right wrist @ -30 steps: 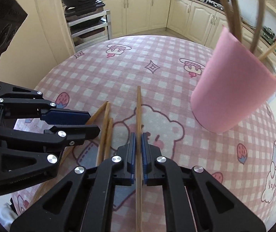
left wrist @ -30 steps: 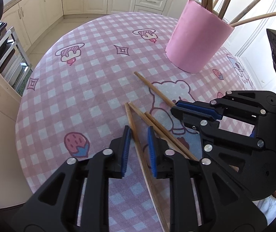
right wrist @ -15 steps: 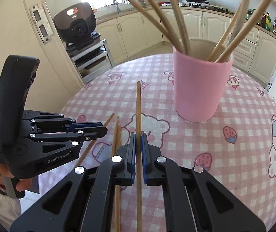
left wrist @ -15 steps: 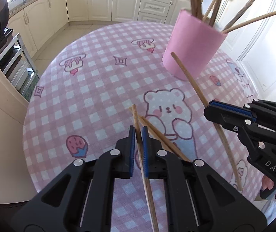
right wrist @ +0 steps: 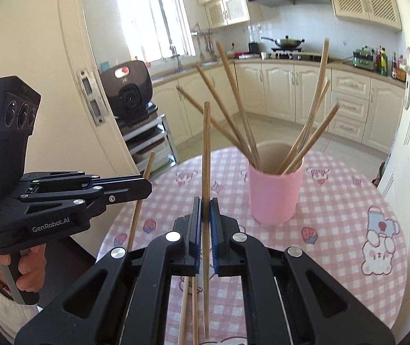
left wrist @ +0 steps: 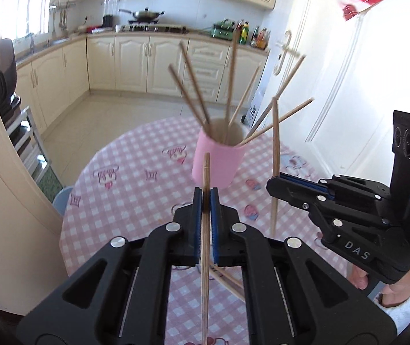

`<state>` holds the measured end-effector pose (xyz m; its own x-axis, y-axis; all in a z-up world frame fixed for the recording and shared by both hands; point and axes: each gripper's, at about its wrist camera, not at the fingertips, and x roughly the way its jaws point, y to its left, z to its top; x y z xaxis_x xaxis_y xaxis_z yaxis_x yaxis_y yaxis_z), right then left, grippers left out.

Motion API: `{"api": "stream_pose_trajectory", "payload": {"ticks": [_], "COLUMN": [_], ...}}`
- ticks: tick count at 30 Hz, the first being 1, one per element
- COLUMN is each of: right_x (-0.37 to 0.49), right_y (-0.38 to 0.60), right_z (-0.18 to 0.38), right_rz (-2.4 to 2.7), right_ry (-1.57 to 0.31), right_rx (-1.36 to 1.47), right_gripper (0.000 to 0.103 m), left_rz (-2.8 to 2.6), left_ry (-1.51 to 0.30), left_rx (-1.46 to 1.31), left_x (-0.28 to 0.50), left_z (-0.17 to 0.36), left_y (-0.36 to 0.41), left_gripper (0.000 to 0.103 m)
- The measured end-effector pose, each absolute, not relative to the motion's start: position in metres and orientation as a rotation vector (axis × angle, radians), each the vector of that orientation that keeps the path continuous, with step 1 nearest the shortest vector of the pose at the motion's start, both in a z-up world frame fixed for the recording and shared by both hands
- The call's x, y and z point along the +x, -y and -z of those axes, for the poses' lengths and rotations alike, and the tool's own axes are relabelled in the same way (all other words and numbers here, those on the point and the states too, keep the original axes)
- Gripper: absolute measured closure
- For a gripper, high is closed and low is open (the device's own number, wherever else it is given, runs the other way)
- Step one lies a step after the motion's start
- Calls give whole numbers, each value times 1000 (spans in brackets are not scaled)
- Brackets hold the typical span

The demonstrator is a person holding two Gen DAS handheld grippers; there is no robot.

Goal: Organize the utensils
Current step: 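Lift both held chopsticks and carry them over the pink cup, then lower the chopsticks into the pink cup with both grippers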

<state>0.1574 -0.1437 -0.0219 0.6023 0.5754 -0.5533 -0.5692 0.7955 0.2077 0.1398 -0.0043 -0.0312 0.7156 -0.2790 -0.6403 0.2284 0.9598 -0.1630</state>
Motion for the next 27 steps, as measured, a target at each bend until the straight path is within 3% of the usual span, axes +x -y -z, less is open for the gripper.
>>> {"api": "stream_pose_trajectory", "payload": {"ticks": [27], "right_x": [156], "right_y": [171], "right_z": [-46], "right_rz": [-553], "right_ry": [-427], "right_rx": [15], "right_gripper": [99], "left_rz": [305], "left_ry": [-412], "left_rx": [-111], "left_x": [146], "left_z": [-66], "left_y": [32], "left_gripper": [97]}}
